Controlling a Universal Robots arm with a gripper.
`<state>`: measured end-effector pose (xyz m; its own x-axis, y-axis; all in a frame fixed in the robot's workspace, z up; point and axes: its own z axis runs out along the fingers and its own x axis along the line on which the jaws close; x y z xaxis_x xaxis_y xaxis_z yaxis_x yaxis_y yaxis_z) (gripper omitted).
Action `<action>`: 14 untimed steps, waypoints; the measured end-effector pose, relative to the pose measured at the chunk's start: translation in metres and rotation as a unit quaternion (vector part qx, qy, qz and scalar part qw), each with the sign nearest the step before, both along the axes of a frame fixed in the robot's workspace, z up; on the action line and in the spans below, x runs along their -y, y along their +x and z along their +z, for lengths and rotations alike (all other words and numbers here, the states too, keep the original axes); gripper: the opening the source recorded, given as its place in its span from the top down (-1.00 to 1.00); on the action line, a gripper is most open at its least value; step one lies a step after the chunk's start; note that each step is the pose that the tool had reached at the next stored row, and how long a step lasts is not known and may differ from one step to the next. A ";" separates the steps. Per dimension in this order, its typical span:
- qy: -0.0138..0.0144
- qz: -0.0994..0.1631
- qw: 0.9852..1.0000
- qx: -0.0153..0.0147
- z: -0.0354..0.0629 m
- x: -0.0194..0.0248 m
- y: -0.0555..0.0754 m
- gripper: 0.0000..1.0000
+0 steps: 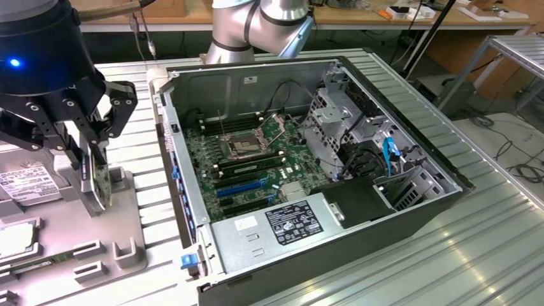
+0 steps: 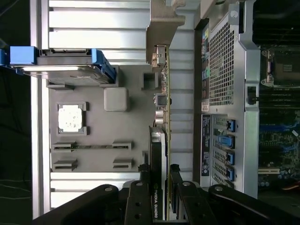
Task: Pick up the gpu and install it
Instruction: 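Pick up the gpu and move the gpu toward the slot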
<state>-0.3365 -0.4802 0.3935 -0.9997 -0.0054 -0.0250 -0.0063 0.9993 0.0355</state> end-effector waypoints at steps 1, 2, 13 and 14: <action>0.000 0.000 1.000 0.000 0.0041 0.0000 0.000 0.47; 0.000 0.000 1.000 0.000 0.0061 0.0000 0.000 0.47; 0.000 0.000 1.000 0.000 0.0248 0.0000 0.000 0.47; 0.000 0.000 1.000 0.000 0.0267 0.0000 0.000 0.47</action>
